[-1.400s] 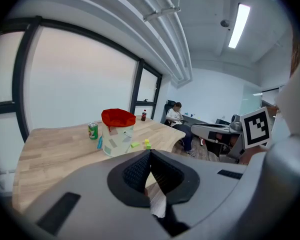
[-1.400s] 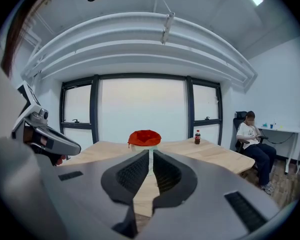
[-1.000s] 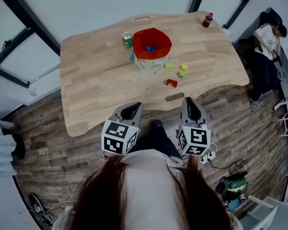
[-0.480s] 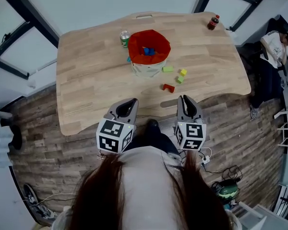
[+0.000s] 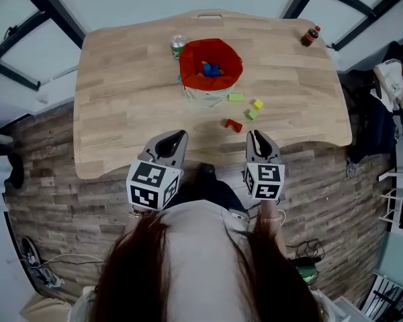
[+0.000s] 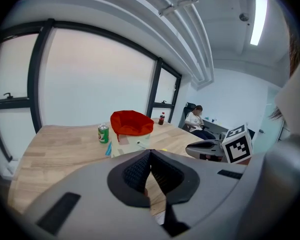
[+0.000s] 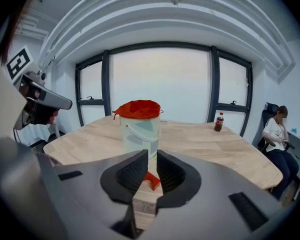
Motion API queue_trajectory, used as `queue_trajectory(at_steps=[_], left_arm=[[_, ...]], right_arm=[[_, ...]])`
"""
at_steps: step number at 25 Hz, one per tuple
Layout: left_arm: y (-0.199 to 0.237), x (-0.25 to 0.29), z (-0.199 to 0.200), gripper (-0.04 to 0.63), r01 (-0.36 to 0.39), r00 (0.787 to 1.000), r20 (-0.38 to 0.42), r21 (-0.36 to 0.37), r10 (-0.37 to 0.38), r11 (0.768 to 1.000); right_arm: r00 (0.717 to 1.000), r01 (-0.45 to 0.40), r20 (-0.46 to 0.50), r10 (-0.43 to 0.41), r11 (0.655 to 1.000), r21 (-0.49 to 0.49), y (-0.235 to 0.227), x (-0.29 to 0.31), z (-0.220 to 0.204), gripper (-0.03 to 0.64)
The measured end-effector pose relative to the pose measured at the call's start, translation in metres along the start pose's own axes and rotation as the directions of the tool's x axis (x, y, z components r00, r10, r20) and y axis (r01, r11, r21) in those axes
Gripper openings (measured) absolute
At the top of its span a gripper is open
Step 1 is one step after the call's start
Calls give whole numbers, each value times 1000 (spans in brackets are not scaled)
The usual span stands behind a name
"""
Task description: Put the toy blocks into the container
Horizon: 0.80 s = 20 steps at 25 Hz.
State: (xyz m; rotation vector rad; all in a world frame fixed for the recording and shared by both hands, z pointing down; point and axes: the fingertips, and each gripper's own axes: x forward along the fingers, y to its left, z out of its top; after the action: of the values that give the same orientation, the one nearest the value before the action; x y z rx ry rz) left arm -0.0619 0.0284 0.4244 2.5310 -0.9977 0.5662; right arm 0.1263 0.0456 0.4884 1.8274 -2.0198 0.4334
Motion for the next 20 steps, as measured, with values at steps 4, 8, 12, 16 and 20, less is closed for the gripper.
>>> queue_trajectory(at_steps=[4,8,12,16,20], left_arm=[[4,4,-4,9,-22,1000,-14,-21,22,1000],[8,10,-6,9,-45,999,-24,-36,44,998],[13,14,-9,9,-71,997,-38,-58,69,996],[16,21,-12,9,-96,994,-56,-71,92,993],[18,28,-12,9,-115,991,-73,-83,109,990]], right_arm=[[997,-49,-53,48,998,-28,0,18,-13,48],[990,-101,-109,95,993,-54,2,36,-27,49],[977,-155,-158,144,986,-63,5,52,-40,80],[964,-194,-202,175,978,-76,4,66,-50,109],[947,-229,-249,202,970,-84,2,79,-63,126]])
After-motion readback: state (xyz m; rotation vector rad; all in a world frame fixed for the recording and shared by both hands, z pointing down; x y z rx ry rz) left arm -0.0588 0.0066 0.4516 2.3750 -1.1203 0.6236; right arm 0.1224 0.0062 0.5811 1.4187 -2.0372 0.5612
